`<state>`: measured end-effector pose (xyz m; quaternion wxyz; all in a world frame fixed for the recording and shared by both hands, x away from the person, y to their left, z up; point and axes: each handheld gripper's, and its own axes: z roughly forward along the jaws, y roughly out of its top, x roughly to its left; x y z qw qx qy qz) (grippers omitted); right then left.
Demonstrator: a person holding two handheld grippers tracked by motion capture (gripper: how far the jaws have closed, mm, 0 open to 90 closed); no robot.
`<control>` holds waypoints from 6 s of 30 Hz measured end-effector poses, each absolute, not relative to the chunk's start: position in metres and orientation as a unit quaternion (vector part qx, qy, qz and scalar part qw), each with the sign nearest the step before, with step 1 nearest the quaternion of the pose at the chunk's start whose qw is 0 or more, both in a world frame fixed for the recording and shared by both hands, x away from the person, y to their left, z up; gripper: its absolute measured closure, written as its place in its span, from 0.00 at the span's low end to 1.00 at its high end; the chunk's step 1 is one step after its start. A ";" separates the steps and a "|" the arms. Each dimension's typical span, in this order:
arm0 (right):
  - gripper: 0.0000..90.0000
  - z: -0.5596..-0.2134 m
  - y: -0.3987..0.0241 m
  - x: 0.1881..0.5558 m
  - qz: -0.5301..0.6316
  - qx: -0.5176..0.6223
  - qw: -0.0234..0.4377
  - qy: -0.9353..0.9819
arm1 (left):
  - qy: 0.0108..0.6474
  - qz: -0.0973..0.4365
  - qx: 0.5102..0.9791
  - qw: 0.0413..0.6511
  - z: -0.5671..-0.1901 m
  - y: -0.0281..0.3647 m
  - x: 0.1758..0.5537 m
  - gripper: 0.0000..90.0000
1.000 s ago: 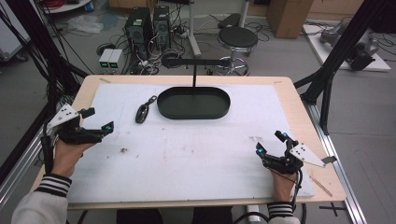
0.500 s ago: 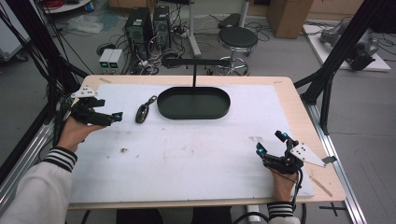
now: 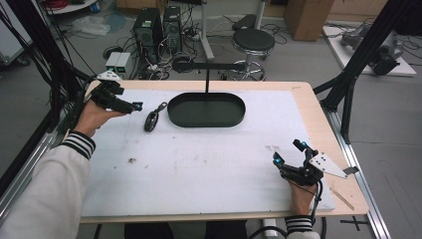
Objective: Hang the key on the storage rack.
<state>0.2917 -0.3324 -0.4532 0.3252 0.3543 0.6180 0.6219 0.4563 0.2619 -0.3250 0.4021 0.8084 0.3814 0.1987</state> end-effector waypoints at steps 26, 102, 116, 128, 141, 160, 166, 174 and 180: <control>0.09 -0.453 -0.332 0.292 0.623 0.355 0.326 0.616 | 0.398 0.167 0.849 0.305 -0.338 0.211 0.531 0.02; 0.09 -0.454 -0.334 0.292 0.629 0.358 0.324 0.609 | 0.474 0.109 0.853 0.189 -0.408 0.182 0.559 0.73; 0.09 -0.453 -0.334 0.291 0.628 0.360 0.322 0.610 | 0.478 0.121 0.850 0.186 -0.410 0.181 0.559 0.88; 0.09 -0.454 -0.334 0.291 0.629 0.360 0.321 0.610 | 0.477 0.145 0.846 0.187 -0.407 0.179 0.553 0.95; 0.09 -0.454 -0.335 0.291 0.630 0.359 0.322 0.608 | 0.471 0.161 0.839 0.218 -0.392 0.190 0.545 0.97; 0.09 -0.454 -0.334 0.291 0.630 0.358 0.323 0.609 | 0.438 0.226 0.796 0.351 -0.341 0.208 0.497 0.97; 0.09 -0.454 -0.334 0.291 0.630 0.357 0.324 0.609 | 0.430 0.236 0.785 0.377 -0.334 0.208 0.487 0.97; 0.09 -0.454 -0.334 0.291 0.629 0.358 0.323 0.610 | 0.412 0.254 0.765 0.425 -0.321 0.202 0.471 0.97; 0.09 -0.454 -0.334 0.291 0.628 0.358 0.324 0.610 | 0.402 0.264 0.750 0.453 -0.311 0.197 0.463 0.97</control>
